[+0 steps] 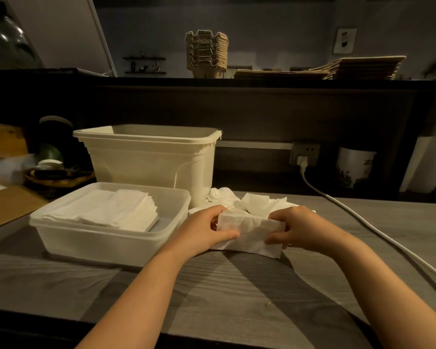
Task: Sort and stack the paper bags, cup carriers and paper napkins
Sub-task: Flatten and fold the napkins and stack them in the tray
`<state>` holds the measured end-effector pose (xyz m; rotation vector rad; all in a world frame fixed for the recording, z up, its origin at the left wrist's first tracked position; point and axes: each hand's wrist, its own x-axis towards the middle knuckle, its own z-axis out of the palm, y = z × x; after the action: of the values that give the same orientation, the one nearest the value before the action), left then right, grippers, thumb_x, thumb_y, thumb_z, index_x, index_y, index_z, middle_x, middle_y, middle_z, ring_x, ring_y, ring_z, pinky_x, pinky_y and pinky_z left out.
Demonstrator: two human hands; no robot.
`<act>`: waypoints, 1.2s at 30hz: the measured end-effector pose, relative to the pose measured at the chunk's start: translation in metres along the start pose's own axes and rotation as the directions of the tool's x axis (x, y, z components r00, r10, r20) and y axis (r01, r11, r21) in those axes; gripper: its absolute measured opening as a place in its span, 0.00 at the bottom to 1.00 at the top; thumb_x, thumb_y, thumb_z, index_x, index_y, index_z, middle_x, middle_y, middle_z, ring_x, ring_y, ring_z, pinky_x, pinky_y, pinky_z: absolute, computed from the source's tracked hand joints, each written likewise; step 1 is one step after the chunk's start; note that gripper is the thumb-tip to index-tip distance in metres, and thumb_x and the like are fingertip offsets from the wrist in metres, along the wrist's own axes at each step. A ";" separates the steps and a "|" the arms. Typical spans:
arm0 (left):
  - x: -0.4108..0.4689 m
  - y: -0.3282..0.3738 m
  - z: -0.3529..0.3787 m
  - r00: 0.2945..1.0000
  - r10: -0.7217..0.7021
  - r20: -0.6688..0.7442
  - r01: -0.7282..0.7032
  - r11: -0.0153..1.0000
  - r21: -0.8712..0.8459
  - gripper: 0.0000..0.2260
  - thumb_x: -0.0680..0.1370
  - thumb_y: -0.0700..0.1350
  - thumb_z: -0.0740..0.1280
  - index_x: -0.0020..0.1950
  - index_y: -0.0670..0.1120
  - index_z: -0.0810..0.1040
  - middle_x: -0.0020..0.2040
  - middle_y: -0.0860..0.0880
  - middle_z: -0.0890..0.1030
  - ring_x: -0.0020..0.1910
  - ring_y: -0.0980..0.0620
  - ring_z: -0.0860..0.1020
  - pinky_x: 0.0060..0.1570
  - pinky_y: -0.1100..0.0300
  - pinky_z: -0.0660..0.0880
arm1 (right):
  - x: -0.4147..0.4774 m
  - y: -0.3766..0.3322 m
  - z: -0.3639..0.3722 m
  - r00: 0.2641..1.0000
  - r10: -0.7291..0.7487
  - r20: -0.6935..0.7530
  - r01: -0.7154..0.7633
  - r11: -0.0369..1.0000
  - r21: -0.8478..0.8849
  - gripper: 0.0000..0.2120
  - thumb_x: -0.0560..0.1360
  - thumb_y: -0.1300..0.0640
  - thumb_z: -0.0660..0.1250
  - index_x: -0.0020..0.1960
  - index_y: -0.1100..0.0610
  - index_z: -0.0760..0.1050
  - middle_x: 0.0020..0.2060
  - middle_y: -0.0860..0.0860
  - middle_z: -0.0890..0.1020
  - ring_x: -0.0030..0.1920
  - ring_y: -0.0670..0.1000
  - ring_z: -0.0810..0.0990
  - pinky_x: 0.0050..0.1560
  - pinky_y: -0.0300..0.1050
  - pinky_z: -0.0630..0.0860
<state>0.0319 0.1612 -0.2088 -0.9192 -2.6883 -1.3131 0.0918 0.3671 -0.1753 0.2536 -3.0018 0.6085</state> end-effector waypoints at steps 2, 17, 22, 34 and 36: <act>-0.001 0.001 0.000 1.000 -0.003 0.004 0.003 1.000 0.016 0.12 0.71 0.55 0.72 0.51 0.54 0.77 0.47 0.57 0.81 0.48 0.57 0.78 0.52 0.56 0.76 | 0.000 0.002 0.000 1.000 0.005 -0.018 -0.006 1.000 -0.029 0.06 0.71 0.48 0.71 0.45 0.48 0.76 0.38 0.45 0.79 0.38 0.43 0.77 0.42 0.39 0.75; -0.004 0.008 -0.001 0.998 -0.054 -0.011 0.054 0.999 0.004 0.21 0.66 0.61 0.72 0.54 0.63 0.68 0.57 0.58 0.74 0.56 0.57 0.72 0.56 0.56 0.73 | -0.003 -0.004 -0.006 1.000 0.006 0.026 -0.009 0.996 0.090 0.07 0.72 0.50 0.70 0.43 0.43 0.71 0.35 0.44 0.79 0.32 0.39 0.76 0.31 0.29 0.71; -0.006 0.009 -0.001 0.999 -0.033 -0.018 0.033 0.999 0.003 0.19 0.67 0.60 0.73 0.53 0.64 0.69 0.56 0.59 0.75 0.54 0.57 0.74 0.55 0.57 0.74 | -0.002 -0.003 -0.006 0.999 0.003 0.047 -0.007 0.996 0.094 0.04 0.73 0.51 0.69 0.43 0.45 0.74 0.31 0.44 0.79 0.26 0.35 0.74 0.29 0.29 0.70; -0.004 0.015 0.003 0.997 0.068 -0.027 -0.069 0.996 -0.048 0.10 0.71 0.49 0.73 0.39 0.55 0.72 0.42 0.59 0.76 0.43 0.62 0.72 0.42 0.69 0.69 | -0.001 -0.005 -0.006 1.000 -0.007 0.013 0.006 1.000 0.027 0.07 0.73 0.52 0.69 0.39 0.44 0.72 0.34 0.43 0.77 0.34 0.39 0.75 0.34 0.30 0.71; -0.004 0.014 0.002 0.995 0.090 -0.032 -0.090 0.996 -0.024 0.09 0.72 0.47 0.73 0.40 0.55 0.72 0.40 0.59 0.76 0.41 0.63 0.72 0.40 0.74 0.67 | 0.000 -0.003 -0.006 1.000 0.007 0.019 -0.007 1.000 0.013 0.07 0.73 0.52 0.69 0.39 0.44 0.73 0.35 0.43 0.78 0.35 0.40 0.75 0.35 0.31 0.72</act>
<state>0.0428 0.1676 -0.2010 -1.0012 -2.5806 -1.3344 0.0924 0.3664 -0.1688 0.2509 -3.0187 0.6304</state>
